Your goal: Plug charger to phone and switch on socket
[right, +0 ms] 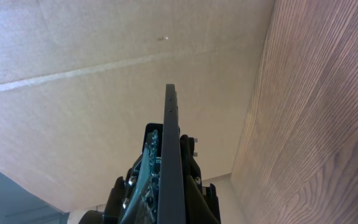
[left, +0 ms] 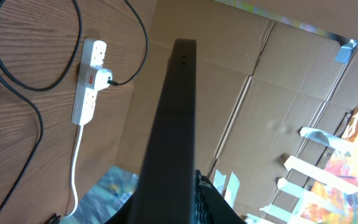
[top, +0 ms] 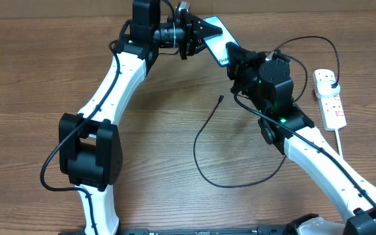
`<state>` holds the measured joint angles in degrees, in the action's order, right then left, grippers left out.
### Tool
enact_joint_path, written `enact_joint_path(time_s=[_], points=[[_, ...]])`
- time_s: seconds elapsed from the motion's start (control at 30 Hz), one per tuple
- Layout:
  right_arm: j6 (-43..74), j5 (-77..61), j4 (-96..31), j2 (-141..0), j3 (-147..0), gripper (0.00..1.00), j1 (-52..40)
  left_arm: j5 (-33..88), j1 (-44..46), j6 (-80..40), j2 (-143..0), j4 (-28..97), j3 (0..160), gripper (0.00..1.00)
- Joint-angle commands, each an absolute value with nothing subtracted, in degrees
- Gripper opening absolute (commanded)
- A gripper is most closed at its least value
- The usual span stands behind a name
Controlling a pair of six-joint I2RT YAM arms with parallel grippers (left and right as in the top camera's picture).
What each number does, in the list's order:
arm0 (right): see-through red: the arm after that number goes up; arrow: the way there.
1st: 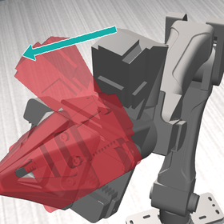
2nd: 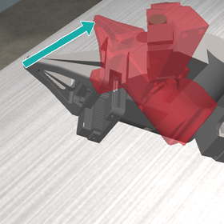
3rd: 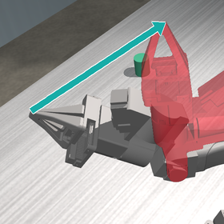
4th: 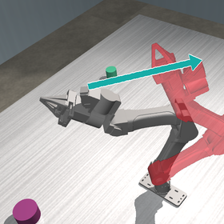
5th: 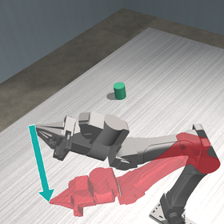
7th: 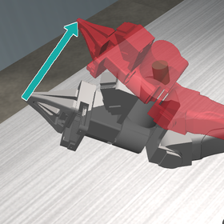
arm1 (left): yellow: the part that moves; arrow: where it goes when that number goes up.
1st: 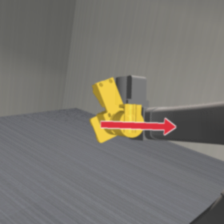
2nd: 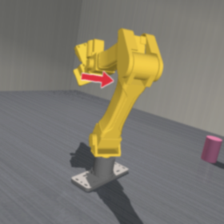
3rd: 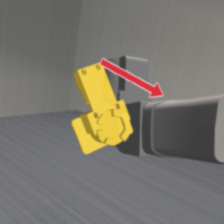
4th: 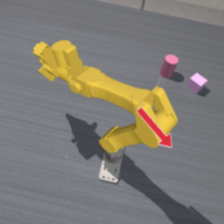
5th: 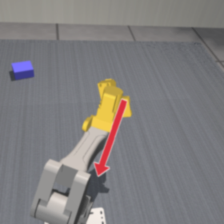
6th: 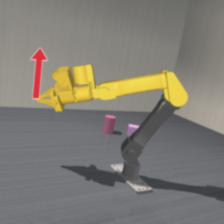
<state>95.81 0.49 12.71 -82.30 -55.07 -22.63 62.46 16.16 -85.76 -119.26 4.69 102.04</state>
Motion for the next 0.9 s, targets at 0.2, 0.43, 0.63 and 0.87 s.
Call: enact_joint_path(time_s=[0.2, 0.43, 0.63, 0.87], points=[[96.03, 0.8, 13.67, -82.32, -56.34, 0.04, -23.14, 62.46, 17.08, -84.49, -118.74, 4.49, 103.07, 0.05], [96.03, 0.75, 13.67, -82.32, -56.34, 0.04, -23.14, 62.54, 17.08, -84.18, -118.74, 4.69, 103.07, 0.04], [95.74, 0.71, 12.88, -82.32, -56.34, 0.28, -23.14, 63.07, 16.64, -79.72, -118.74, 4.71, 103.07, 0.04], [85.89, -0.1, 2.24, -82.32, -56.31, 0.62, -22.06, 71.57, 12.58, -65.87, -118.74, 6.59, 103.07, 0.04]])
